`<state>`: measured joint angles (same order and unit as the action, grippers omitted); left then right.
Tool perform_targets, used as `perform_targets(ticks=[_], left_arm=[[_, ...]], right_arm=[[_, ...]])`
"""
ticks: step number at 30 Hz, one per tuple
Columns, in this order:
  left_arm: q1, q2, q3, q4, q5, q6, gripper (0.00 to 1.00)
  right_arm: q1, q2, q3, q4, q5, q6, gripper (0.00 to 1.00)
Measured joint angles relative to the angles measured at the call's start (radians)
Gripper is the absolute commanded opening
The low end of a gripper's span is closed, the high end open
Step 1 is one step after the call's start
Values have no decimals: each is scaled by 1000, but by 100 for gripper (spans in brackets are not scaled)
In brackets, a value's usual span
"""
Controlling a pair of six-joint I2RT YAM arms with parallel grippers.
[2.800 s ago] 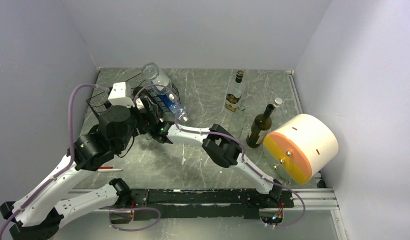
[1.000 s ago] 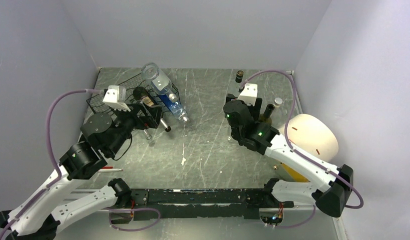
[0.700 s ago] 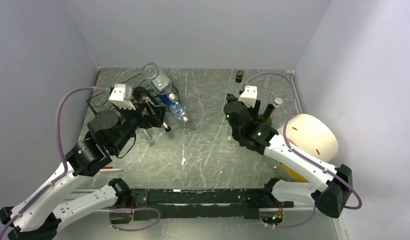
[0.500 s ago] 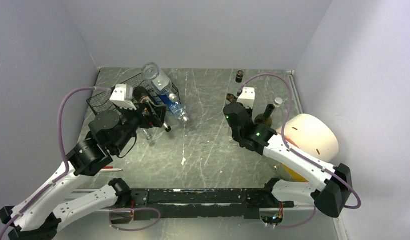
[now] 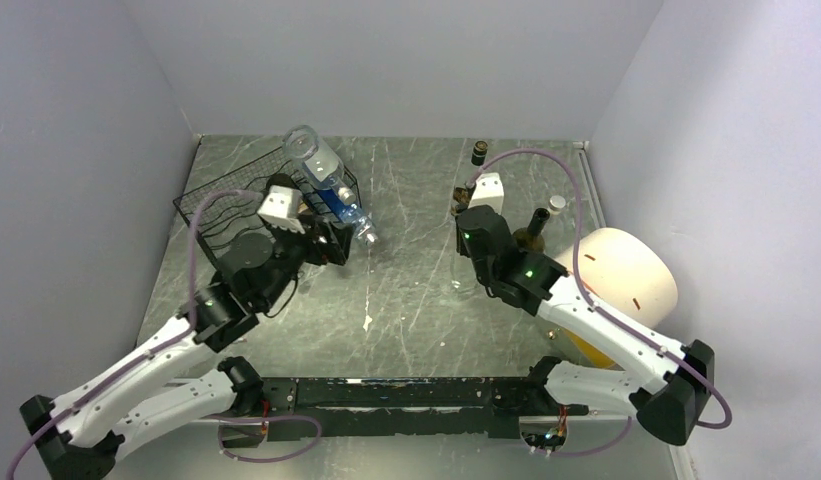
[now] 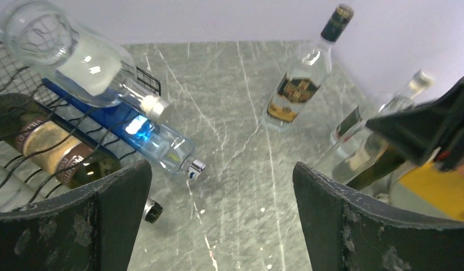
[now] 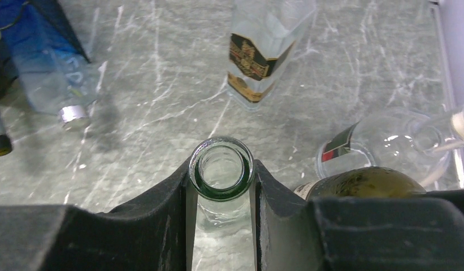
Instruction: Put the wine bottle on the wine rack
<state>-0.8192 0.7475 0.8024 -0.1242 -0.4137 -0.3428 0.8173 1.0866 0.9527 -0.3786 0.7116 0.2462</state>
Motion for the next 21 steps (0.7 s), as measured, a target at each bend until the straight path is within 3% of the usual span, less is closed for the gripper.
perform_targets(ticks=[9, 21], left_arm=[[0, 177, -286, 453, 276, 180, 91], [-14, 539, -346, 952, 597, 249, 90]], right_arm=[[0, -89, 60, -27, -166, -2, 0], [0, -133, 80, -35, -289, 75, 0]])
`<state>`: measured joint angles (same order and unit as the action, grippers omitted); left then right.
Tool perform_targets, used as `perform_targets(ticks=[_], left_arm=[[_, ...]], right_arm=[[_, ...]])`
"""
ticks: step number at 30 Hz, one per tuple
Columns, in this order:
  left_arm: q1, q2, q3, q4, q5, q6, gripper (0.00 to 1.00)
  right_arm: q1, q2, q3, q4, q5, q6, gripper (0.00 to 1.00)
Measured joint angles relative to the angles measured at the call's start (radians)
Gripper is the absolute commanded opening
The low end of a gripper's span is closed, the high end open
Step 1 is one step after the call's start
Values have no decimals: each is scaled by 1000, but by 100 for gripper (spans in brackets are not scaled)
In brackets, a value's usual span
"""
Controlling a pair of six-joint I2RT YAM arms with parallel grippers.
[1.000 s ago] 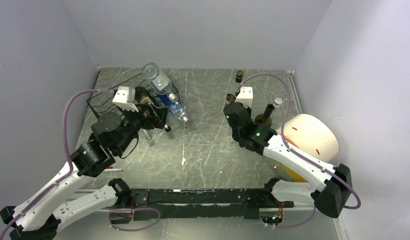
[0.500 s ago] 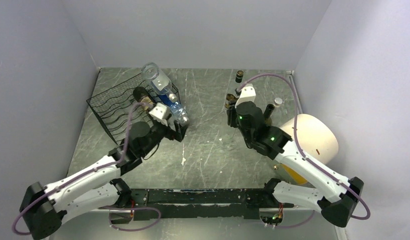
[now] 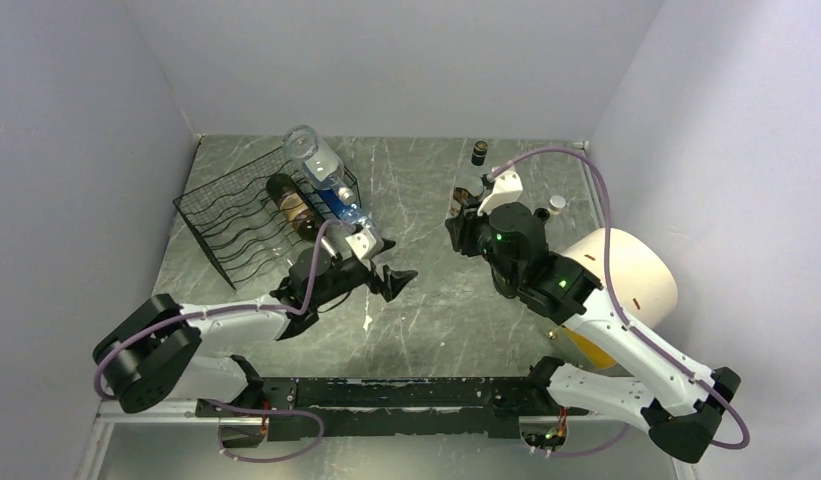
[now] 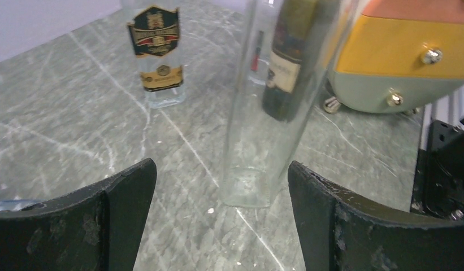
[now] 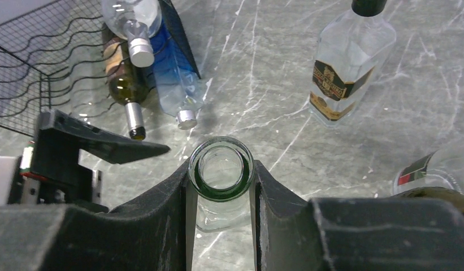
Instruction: Put the wine bottle on the wine rack
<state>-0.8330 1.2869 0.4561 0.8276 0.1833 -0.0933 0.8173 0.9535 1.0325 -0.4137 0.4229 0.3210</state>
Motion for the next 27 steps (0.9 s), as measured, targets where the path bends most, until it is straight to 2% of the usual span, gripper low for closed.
perform_targets(ticks=[10, 17, 24, 27], left_arm=[[-46, 138, -26, 240, 109, 64, 89], [-70, 178, -27, 295, 100, 117, 76], [-80, 177, -26, 333, 88, 161, 73], [-84, 178, -8, 319, 86, 179, 64]], right_arm=[[0, -26, 0, 17, -64, 105, 0], [0, -39, 2, 40, -109, 156, 0], [0, -63, 2, 40, -127, 188, 0], [0, -79, 2, 42, -134, 200, 0]])
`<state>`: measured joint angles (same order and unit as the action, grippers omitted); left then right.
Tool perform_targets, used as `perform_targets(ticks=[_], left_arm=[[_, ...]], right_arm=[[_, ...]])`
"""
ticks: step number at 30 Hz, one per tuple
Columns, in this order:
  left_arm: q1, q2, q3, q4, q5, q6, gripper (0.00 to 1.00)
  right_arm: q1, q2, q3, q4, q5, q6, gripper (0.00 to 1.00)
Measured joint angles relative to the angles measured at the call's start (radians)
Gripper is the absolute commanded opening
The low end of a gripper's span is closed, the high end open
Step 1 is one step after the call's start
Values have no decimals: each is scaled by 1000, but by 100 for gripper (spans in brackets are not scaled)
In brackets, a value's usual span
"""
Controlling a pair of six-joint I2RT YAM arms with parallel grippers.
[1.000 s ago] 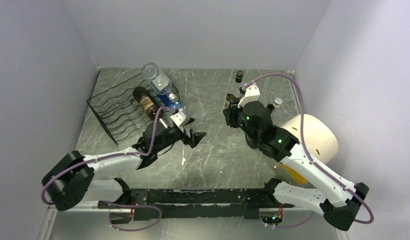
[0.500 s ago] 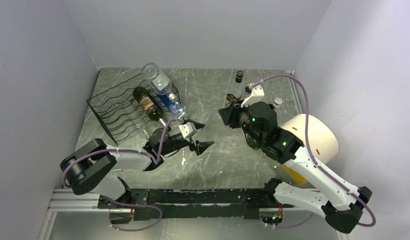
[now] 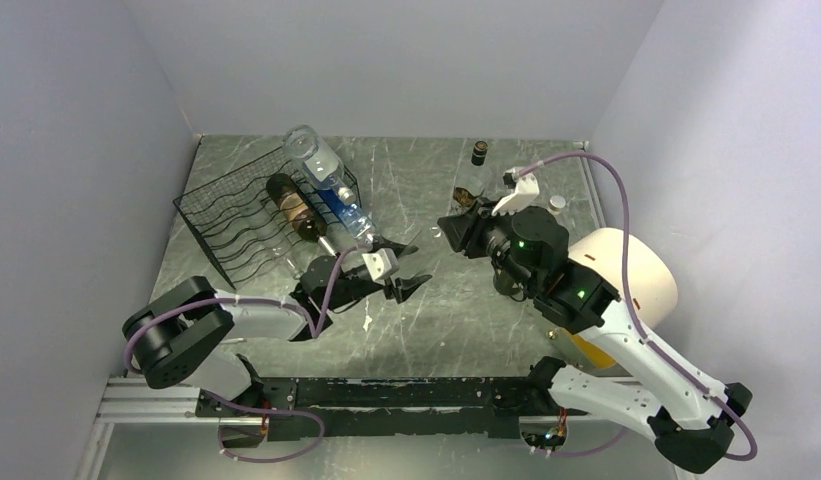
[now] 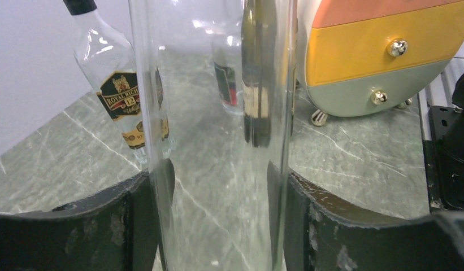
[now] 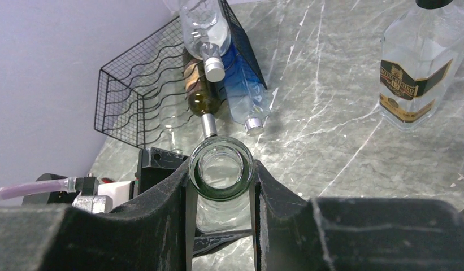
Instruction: Put the wine bottle on the wine rack
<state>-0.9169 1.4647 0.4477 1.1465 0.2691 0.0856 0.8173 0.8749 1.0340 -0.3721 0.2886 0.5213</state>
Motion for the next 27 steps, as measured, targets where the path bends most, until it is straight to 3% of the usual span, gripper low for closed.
perform_targets(ticks=[2, 5, 7, 11, 15, 27], left_arm=[[-5, 0, 17, -12, -8, 10, 44], [-9, -3, 21, -16, -23, 27, 8], [-10, -12, 21, -25, -22, 42, 7], [-11, -55, 21, -87, -22, 125, 7], [-13, -106, 37, -173, -24, 261, 7], [-17, -256, 230, -568, -12, 960, 7]], right_arm=[[0, -6, 0, 0, -6, 3, 4], [-3, -11, 0, -1, -7, 8, 33], [-3, -13, 0, -2, -12, 6, 52], [-3, -30, 0, -11, -7, -7, 68], [-3, -77, 18, -60, 18, -56, 74], [-3, -169, 200, -205, -78, -272, 79]])
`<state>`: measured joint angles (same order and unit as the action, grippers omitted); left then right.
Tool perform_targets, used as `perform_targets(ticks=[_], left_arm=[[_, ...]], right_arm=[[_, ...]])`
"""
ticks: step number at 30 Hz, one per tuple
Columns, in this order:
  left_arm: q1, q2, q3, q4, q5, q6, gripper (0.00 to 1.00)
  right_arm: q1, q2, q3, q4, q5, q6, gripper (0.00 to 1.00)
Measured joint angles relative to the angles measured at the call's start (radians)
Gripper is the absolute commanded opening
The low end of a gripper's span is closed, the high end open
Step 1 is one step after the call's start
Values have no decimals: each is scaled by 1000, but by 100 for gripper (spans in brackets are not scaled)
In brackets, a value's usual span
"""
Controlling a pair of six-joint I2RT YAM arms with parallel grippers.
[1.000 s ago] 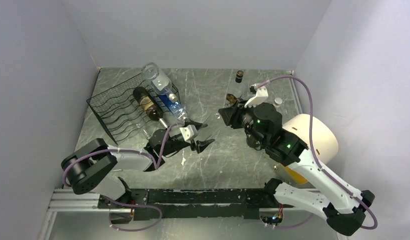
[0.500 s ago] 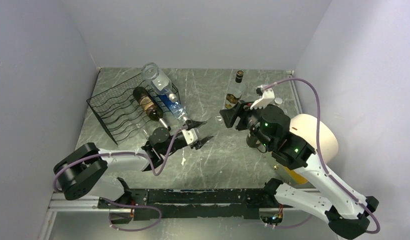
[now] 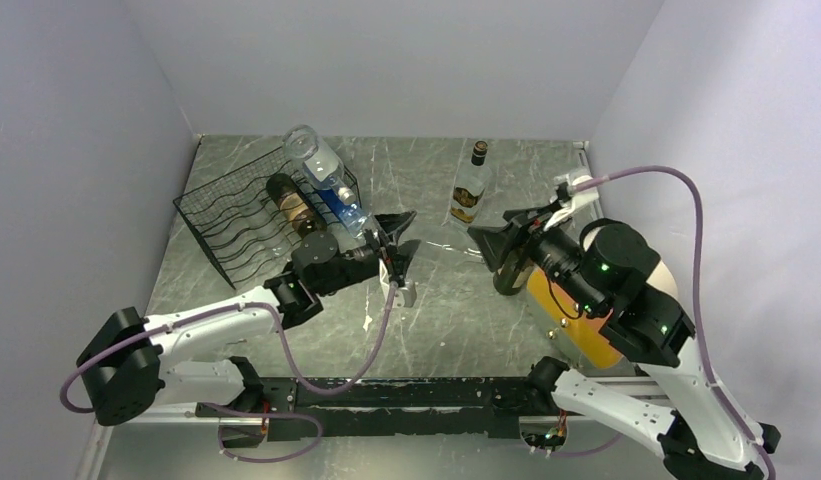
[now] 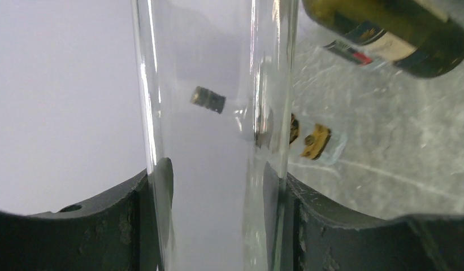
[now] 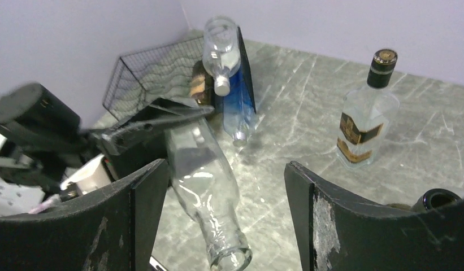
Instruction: Put the wine bottle on the wine rack
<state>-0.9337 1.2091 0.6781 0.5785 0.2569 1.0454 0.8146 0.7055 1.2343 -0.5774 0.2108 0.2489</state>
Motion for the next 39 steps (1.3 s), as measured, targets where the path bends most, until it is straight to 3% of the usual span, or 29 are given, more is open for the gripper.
perform_targets(ticks=[5, 10, 25, 35, 39], left_arm=[[-21, -48, 16, -102, -56, 218, 7], [-28, -71, 52, -199, -95, 335, 7], [-28, -82, 70, -307, -105, 391, 7], [-28, -83, 71, -356, -118, 395, 7], [-26, -82, 81, -398, -132, 399, 10]], right_arm=[[0, 64, 6, -89, -49, -58, 79], [0, 150, 8, -139, -134, -106, 80], [0, 212, -93, -146, -291, -169, 77], [0, 245, -122, -129, -309, -154, 59], [0, 268, -122, -130, -319, -145, 33]])
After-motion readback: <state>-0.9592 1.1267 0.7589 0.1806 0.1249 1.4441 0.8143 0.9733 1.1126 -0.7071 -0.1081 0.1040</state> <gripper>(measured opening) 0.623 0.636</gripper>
